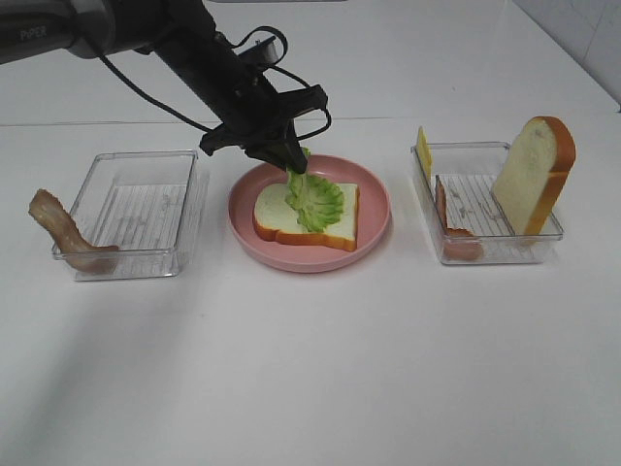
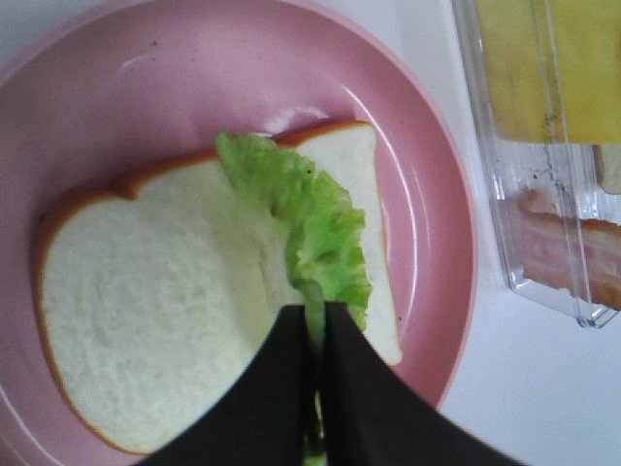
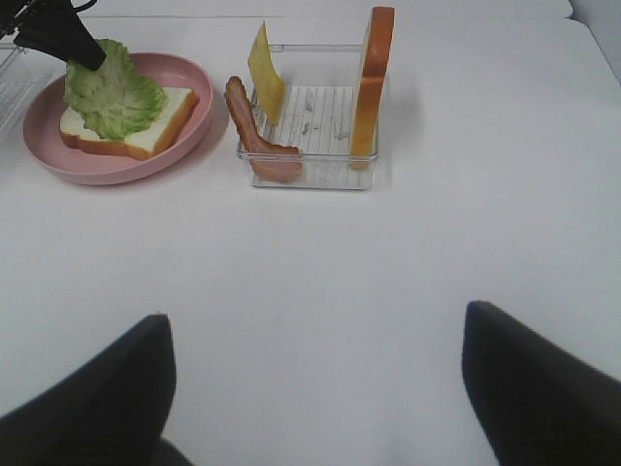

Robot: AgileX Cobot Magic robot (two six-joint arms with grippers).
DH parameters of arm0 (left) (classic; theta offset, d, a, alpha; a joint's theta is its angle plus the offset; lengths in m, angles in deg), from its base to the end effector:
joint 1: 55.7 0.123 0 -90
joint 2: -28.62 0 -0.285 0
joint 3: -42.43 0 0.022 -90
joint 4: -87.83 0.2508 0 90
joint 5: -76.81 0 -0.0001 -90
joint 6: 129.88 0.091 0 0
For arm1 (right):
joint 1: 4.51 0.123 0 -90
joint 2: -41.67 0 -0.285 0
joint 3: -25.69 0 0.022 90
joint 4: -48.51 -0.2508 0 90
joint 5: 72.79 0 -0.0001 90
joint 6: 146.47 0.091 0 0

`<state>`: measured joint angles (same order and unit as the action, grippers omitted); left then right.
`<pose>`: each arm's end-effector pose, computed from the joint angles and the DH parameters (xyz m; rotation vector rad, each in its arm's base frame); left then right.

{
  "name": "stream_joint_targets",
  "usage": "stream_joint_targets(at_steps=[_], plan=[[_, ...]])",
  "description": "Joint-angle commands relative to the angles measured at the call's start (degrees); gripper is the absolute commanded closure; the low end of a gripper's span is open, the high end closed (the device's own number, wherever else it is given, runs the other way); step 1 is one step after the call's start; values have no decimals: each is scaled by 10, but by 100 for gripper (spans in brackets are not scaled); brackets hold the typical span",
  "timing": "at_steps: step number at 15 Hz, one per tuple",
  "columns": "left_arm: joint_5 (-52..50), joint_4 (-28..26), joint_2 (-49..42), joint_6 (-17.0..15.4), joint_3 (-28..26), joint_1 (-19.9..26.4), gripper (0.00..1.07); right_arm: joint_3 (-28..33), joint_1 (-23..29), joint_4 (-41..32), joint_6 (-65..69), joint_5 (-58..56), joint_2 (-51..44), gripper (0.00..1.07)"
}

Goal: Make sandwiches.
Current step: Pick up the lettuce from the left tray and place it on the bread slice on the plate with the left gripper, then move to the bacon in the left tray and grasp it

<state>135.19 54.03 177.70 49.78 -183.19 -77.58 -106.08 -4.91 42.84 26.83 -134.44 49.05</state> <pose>0.4710 -0.2356 0.1587 0.1987 2.8112 -0.8666 -0.0074 0.0080 0.2780 -0.1185 2.0394 0.0410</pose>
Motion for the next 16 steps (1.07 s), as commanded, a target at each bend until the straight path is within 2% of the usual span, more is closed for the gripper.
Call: stream_joint_targets(at_steps=[1, 3, 5, 7, 9, 10, 13, 15, 16], plan=[[7, 5, -2, -4, -2, -1, 85, 1, -1, -1, 3, 7, -6, 31], [7, 5, -2, -4, -2, -1, 52, 1, -1, -1, 3, 7, -6, 31], [7, 6, -2, -3, -2, -1, 36, 1, -1, -1, 3, 7, -6, 31], [12, 21, -3, -3, -12, -1, 36, 1, -1, -1, 3, 7, -6, 31], [41, 66, -3, -3, -56, -1, 36, 1, -1, -1, 3, 7, -6, 31], [64, 105, -3, -6, -88, -1, 36, 1, -1, -1, 3, 7, -6, 31], [133, 196, -3, -44, -150, -1, 36, 1, -1, -1, 3, 7, -6, 31], [151, 246, -5, -51, -185, -1, 39, 1, -1, -1, 3, 7, -6, 31], [151, 252, -11, -53, -190, -1, 41, 1, -1, -1, 3, 7, -6, 31]])
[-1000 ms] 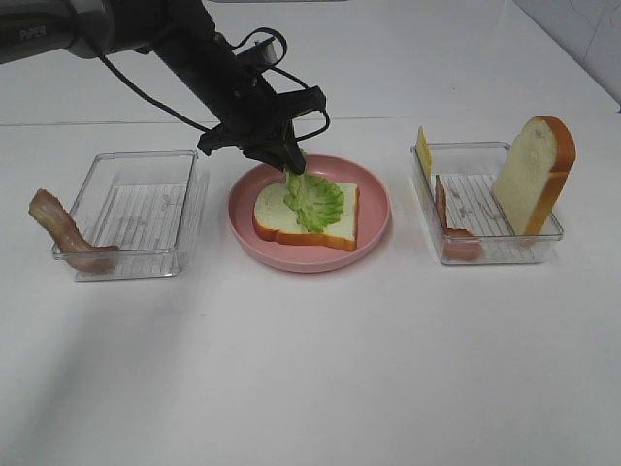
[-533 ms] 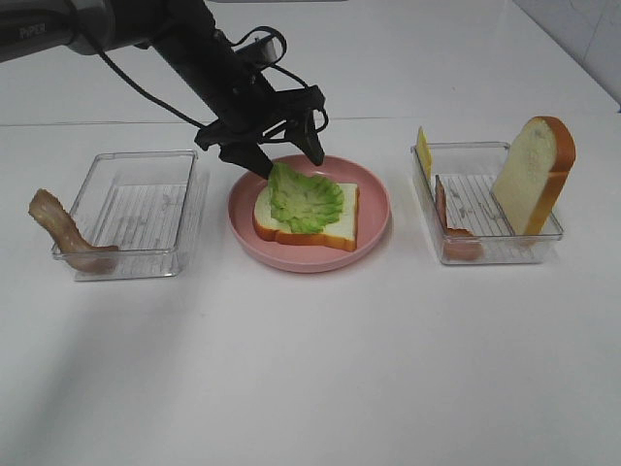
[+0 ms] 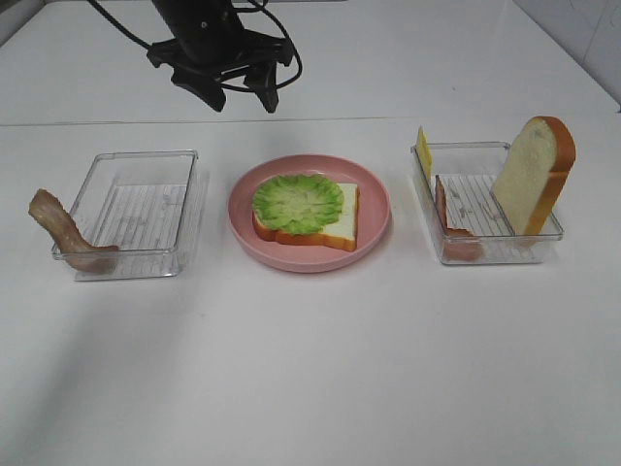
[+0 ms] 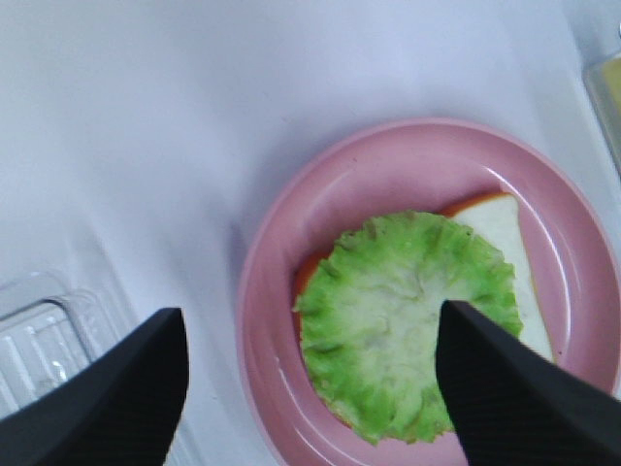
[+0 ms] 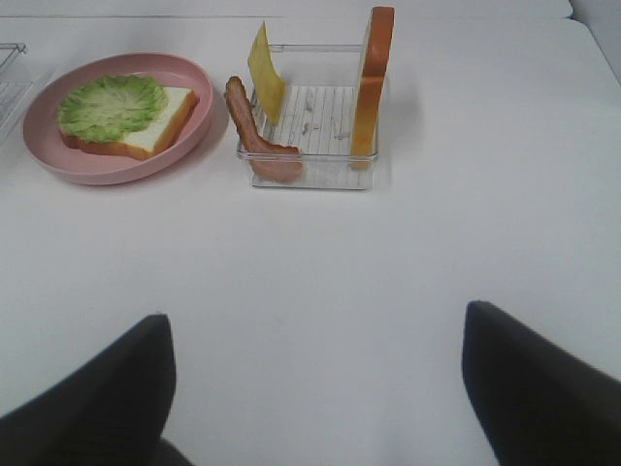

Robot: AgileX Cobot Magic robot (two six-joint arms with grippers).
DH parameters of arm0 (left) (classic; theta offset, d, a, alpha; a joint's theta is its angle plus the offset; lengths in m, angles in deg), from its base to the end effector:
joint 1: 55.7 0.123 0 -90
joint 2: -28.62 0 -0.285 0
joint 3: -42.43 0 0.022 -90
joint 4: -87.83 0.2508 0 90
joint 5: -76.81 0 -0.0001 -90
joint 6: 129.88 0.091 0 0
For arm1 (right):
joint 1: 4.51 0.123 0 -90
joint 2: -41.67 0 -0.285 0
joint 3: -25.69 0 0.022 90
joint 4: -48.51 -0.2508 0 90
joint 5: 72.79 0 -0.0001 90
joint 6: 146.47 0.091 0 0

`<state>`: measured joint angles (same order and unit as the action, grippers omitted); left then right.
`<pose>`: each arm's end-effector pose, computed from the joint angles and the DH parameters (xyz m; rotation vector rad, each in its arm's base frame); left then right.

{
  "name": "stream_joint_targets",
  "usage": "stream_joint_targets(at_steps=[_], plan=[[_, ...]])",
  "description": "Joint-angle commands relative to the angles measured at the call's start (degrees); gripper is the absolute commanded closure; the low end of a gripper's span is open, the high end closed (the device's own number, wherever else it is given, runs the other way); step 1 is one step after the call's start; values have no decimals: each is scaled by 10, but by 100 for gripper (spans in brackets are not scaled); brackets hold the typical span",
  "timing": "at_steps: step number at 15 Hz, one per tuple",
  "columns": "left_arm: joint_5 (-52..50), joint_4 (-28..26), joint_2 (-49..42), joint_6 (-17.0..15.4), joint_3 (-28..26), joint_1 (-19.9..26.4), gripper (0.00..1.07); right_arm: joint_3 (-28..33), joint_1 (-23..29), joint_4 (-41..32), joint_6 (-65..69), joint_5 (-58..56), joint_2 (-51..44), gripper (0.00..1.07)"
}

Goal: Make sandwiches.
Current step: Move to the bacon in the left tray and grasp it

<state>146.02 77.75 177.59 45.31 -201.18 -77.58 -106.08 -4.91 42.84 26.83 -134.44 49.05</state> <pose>0.4875 -0.2118 0.2312 0.3704 2.7011 -0.3794 -0.0074 0.0080 0.2780 -0.1185 2.0394 0.0410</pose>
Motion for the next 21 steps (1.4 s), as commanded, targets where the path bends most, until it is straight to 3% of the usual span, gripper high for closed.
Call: stream_joint_targets(at_steps=[1, 6, 12, 14, 15, 21], plan=[[43, 18, -17, -9, -10, -1, 42, 1, -1, -1, 3, 7, -6, 31], [43, 93, -78, -26, 21, 4, 42, 1, -1, -1, 3, 7, -6, 31], [42, 108, -230, -49, 254, 44, 42, 1, -1, -1, 3, 7, -6, 31], [42, 111, -260, -51, 304, 60, 42, 1, -1, -1, 3, 7, -6, 31], [42, 118, -305, -53, 375, 82, 42, 1, -1, -1, 3, 7, -6, 31], [-10, 140, -396, -85, 569, 146, 42, 1, -1, -1, 3, 7, -6, 31]])
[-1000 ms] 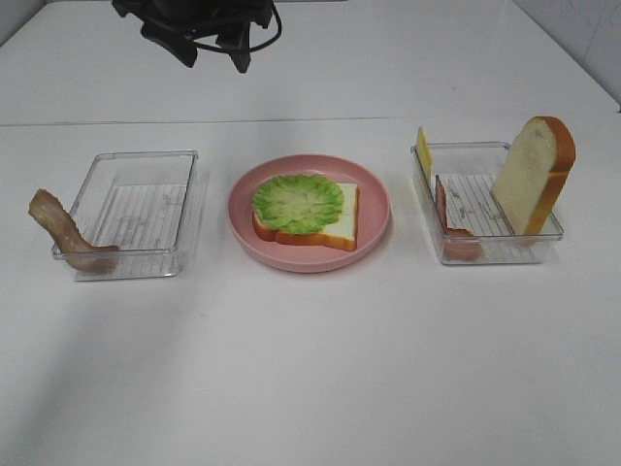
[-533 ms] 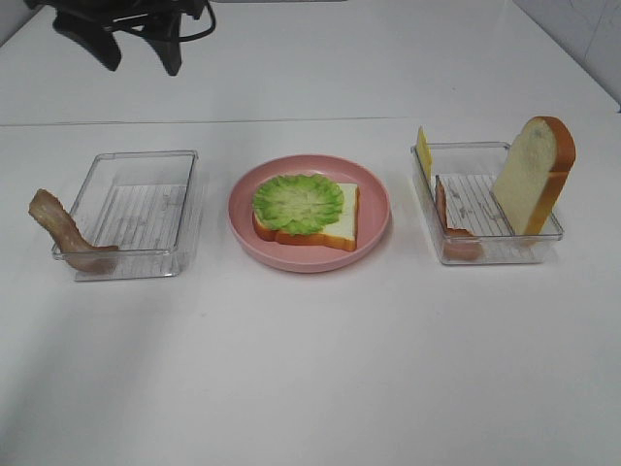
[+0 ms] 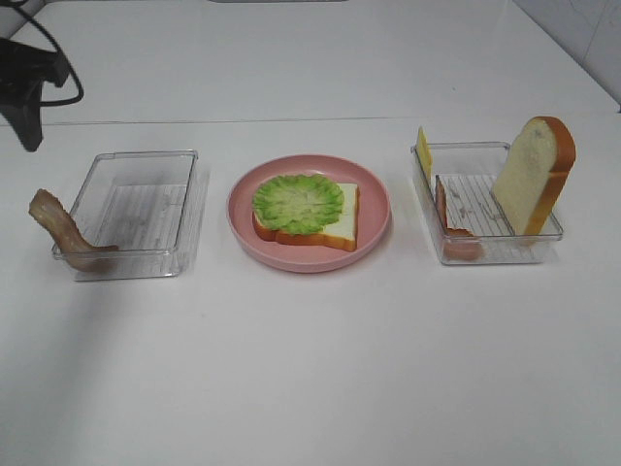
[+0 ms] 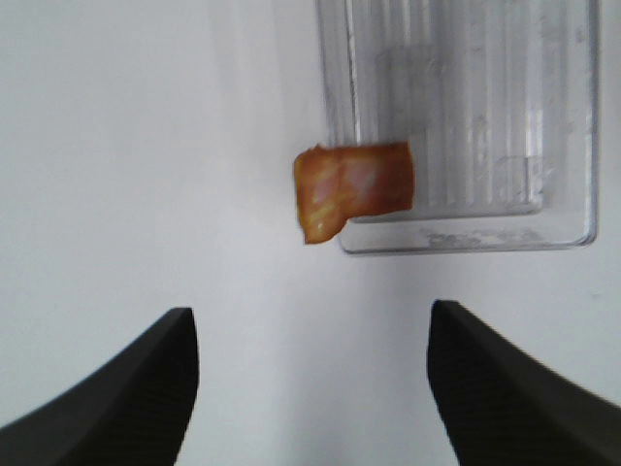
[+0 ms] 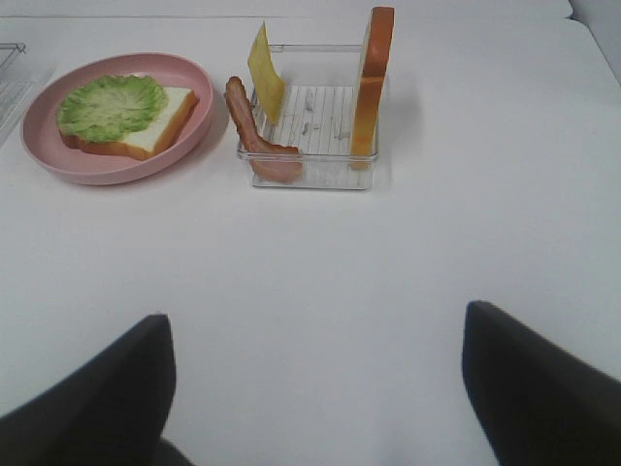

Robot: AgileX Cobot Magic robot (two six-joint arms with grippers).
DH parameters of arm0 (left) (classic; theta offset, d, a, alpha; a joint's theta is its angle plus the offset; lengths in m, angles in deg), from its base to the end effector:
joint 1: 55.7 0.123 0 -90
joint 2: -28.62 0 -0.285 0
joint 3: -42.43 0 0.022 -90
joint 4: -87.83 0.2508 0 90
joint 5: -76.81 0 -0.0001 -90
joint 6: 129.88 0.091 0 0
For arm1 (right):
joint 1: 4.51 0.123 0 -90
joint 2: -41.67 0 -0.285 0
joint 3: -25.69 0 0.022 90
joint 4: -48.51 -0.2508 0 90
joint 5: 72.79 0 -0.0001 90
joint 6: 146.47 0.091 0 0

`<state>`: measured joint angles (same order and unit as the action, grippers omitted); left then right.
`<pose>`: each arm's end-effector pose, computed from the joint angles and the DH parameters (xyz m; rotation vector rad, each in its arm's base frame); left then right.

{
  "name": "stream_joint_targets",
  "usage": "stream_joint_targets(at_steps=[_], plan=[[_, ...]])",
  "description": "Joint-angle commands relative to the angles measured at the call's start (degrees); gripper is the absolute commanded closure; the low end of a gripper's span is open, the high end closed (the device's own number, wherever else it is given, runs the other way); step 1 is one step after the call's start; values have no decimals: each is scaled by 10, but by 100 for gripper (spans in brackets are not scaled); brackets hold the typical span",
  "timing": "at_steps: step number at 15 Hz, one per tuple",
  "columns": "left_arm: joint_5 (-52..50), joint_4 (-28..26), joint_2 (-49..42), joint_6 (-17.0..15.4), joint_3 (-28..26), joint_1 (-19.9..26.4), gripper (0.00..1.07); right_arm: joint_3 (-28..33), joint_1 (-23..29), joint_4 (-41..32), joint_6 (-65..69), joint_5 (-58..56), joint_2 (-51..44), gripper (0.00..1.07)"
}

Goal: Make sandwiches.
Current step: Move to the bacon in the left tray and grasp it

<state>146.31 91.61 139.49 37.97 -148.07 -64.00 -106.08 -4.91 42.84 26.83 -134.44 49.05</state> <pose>0.3651 -0.0476 0.2764 -0.0732 2.9551 0.0464 -0.0074 0.0080 0.2780 -0.1185 2.0394 0.0410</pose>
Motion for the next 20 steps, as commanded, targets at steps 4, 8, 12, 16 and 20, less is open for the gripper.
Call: stream_joint_targets(at_steps=[4, 8, 12, 16, 20], plan=[[-85, -1, -21, -32, 122, 29, 42, 1, -1, -1, 3, 7, -6, 31], [-152, -13, 7, -42, 138, 29, 42, 1, -1, -1, 3, 7, -6, 31], [-183, -46, 56, -40, 116, 29, 42, 1, -1, -1, 3, 7, -6, 31], [-189, -47, 86, -37, 100, 29, 47, 1, -1, -1, 3, 7, -6, 31], [-203, -50, 89, -36, 100, 29, 64, 1, -1, -1, 3, 7, -6, 31]])
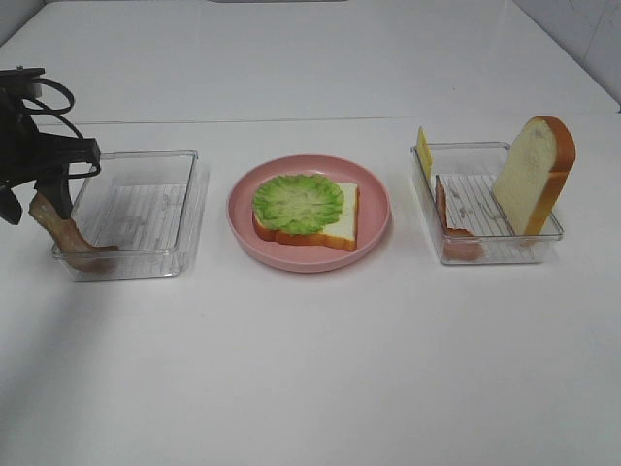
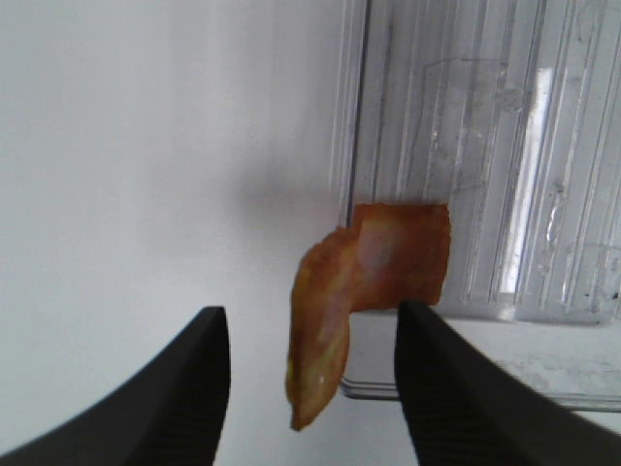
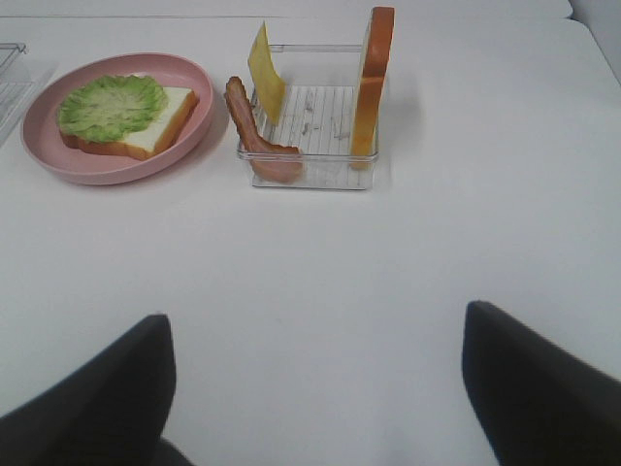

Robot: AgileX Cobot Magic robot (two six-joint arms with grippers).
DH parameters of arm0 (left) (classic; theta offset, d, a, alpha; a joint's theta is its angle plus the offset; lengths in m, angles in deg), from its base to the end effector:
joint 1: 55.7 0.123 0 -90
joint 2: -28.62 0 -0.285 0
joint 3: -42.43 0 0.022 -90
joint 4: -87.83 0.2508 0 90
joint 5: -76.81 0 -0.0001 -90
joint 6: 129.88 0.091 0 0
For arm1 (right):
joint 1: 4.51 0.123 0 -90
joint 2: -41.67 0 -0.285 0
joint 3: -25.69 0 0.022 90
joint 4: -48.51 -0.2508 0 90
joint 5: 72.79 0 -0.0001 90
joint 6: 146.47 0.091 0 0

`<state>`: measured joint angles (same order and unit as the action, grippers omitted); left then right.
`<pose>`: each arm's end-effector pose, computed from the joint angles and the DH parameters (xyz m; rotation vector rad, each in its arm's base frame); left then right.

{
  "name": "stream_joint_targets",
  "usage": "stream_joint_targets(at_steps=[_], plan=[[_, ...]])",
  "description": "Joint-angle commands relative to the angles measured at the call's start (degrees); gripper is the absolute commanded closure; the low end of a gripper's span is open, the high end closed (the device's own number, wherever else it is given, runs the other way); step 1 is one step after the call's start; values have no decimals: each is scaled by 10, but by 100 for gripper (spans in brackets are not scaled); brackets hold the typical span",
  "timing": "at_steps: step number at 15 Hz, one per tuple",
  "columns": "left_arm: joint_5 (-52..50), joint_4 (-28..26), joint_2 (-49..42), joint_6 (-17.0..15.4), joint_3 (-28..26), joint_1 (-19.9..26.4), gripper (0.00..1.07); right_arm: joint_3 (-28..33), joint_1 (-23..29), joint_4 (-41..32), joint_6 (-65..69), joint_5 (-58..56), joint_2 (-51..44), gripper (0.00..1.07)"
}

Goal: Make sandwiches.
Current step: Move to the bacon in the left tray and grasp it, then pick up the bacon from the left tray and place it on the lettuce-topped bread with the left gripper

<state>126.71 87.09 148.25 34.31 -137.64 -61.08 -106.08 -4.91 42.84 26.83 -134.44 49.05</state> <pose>0.3847 -0.0371 0.1767 -0.2802 2.9487 -0.0657 -0.0074 0.0080 0.2780 -0.1185 2.0394 0.0410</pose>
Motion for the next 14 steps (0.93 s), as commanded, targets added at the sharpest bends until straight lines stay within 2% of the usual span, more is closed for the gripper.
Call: stream_joint_targets(at_steps=[1, 2, 3, 6, 9, 14], plan=[[-10, -5, 1, 1, -4, 0, 69, 1, -1, -1, 3, 7, -6, 31], [-12, -6, 1, 1, -4, 0, 71, 1, -1, -1, 3, 7, -6, 31], [-12, -7, 1, 1, -4, 0, 79, 1, -1, -1, 3, 7, -6, 31], [-12, -21, 1, 1, -4, 0, 95, 1, -1, -1, 3, 7, -6, 31], [-13, -30, 1, 1, -4, 0, 107, 1, -1, -1, 3, 7, -6, 31], [-14, -30, -3, 2, -5, 0, 107, 1, -1, -1, 3, 7, -6, 31]])
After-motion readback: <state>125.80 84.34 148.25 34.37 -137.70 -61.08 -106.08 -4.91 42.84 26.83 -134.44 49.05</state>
